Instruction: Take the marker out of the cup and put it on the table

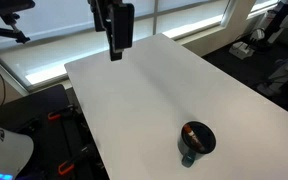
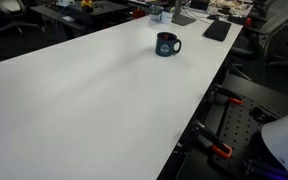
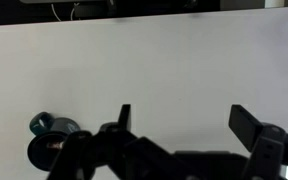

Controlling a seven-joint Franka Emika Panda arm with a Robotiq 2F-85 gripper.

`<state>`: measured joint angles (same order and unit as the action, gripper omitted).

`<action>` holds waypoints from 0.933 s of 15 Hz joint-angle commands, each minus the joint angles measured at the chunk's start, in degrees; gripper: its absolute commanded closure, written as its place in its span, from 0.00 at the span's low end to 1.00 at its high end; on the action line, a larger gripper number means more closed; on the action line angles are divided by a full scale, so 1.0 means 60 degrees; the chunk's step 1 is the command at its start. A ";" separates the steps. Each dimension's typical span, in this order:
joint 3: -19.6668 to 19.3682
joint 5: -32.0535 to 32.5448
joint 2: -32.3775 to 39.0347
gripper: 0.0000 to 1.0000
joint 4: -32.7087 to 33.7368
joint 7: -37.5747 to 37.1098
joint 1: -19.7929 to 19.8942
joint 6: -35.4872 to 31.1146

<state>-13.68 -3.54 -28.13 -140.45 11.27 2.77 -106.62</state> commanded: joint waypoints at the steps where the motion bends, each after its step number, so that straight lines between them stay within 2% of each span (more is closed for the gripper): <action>1: 0.0198 -0.0095 0.0031 0.00 0.0017 0.0089 0.0228 0.0024; 5: 0.0240 -0.0111 0.0024 0.00 -0.0006 0.0044 0.0217 -0.0110; 7: 0.0404 -0.0311 0.0089 0.00 -0.0107 -0.0302 0.0196 -0.0923; 11: 0.0888 -0.0738 0.0906 0.00 -0.0007 -0.1902 0.0239 -0.2575; 14: 0.1201 -0.0624 0.2008 0.00 0.0386 -0.3484 0.0458 -0.3237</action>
<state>-8.69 -6.87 -22.35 -140.81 -2.28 3.45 -123.16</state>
